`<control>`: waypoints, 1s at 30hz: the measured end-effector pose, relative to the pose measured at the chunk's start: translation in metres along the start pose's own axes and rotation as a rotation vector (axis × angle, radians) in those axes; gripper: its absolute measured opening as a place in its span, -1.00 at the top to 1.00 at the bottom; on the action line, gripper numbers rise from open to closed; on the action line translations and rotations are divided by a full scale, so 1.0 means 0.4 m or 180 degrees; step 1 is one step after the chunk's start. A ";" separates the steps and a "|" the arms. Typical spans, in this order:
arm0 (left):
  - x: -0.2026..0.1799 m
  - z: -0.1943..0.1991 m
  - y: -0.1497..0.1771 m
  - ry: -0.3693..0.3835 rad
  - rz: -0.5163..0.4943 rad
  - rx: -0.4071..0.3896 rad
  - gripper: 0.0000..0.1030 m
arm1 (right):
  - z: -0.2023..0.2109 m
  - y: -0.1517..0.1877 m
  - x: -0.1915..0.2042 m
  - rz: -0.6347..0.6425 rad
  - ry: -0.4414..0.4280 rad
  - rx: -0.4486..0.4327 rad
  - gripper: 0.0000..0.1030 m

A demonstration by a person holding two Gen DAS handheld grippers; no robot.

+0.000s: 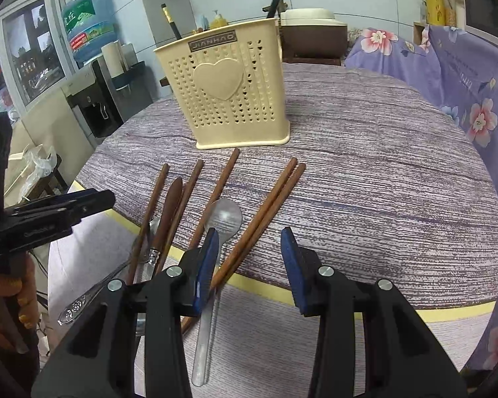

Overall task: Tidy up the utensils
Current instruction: 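Move both tools back down toward the remaining utensils on the table, then grasp a brown wooden chopstick with the left tool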

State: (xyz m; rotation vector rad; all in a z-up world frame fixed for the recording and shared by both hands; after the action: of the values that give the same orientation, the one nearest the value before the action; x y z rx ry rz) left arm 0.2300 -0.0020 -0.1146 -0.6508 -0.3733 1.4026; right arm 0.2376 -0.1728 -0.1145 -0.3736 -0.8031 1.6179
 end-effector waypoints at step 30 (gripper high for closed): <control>-0.041 -0.174 -0.073 -0.0373 -0.0142 0.0406 0.74 | -0.037 -0.020 0.063 0.0148 -0.0058 0.0119 0.23</control>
State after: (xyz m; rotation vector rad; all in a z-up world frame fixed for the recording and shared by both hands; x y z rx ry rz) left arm 0.2925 -0.0331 -0.1481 -0.4548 -0.3851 1.4132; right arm 0.2477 -0.1440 -0.1147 -0.3535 -0.7818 1.6795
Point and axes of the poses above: each gripper's, at about its wrist camera, not at the fingertips, and z roughly against the way its jaws point, x to its left, y to its underside, the point moved 9 cm from there along -z, roughly the way its jaws point, and after that the axes turned 2 degrees about x, right-handed, at the moved point
